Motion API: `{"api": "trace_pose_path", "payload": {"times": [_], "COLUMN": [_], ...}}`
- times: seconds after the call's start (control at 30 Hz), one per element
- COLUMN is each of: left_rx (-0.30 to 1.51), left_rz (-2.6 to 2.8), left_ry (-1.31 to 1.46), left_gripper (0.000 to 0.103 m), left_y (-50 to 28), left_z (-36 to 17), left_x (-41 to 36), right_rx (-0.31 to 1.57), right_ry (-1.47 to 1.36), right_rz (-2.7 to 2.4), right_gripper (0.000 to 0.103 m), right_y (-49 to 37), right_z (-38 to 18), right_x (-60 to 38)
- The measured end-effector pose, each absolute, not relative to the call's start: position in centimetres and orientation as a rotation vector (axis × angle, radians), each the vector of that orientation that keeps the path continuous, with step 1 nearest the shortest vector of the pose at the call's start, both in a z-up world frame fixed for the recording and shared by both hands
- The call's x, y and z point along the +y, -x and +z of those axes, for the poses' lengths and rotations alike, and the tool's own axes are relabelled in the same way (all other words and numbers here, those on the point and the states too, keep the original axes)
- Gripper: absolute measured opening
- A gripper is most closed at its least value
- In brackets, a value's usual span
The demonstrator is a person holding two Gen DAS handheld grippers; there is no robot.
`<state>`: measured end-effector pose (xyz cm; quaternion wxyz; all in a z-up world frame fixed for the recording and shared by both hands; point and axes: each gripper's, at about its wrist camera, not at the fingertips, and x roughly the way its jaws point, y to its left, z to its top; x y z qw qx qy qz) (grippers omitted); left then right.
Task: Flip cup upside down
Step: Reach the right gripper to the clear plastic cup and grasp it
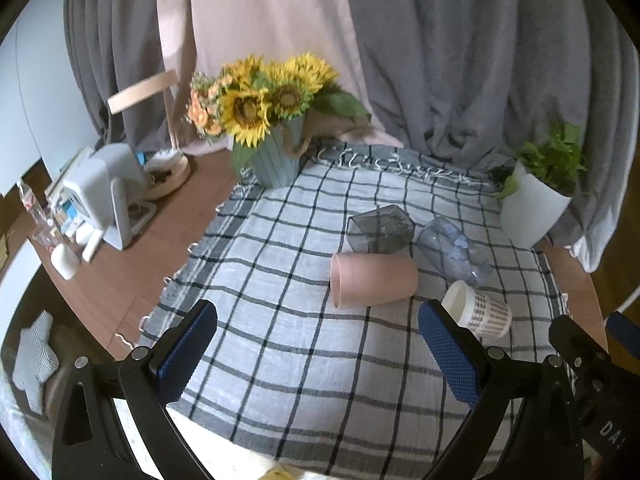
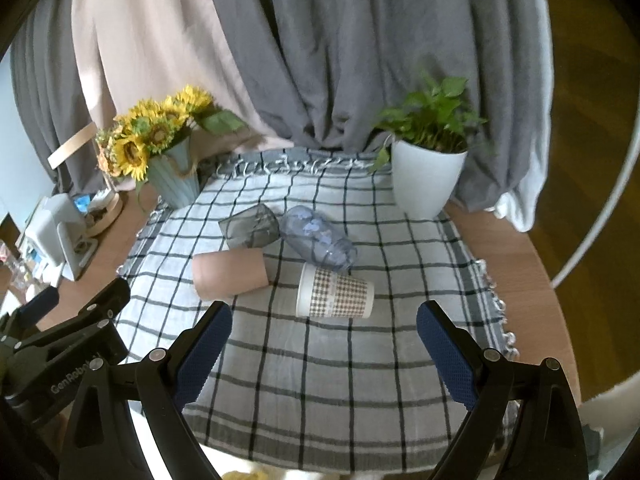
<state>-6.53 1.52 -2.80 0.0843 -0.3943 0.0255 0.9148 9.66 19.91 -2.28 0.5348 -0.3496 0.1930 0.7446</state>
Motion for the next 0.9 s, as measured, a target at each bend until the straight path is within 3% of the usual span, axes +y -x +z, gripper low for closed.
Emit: {"api": "trace_pose_path", "payload": {"times": [0.43,0.77,0.8,0.9], "left_rx": [-0.051,-0.041,-0.035,-0.014], "left_rz": [2.709,2.698,2.694,2.695], "left_ry": [1.49,1.631,1.651,1.666], "left_gripper": [0.103,0.102,0.102,0.102], "left_y": [15.4,19.6,19.9,20.5], "left_z": [-8.4,-11.2,-11.5,-12.3], "left_x": [5.0,7.6,7.8,8.2], "right_rx": [0.589,0.637,0.775,0.81], "right_ry": [1.232,1.494,1.354,1.399], "right_rz": [1.784,1.695,1.504,1.476], "right_gripper": [0.094,0.093,0.092,0.087], "right_y": [-4.1,-0.8,-0.6,-0.5], "right_z": [-8.1,-13.7,-14.3,-16.3], "right_x": [35.2,42.9,43.3,44.8]}}
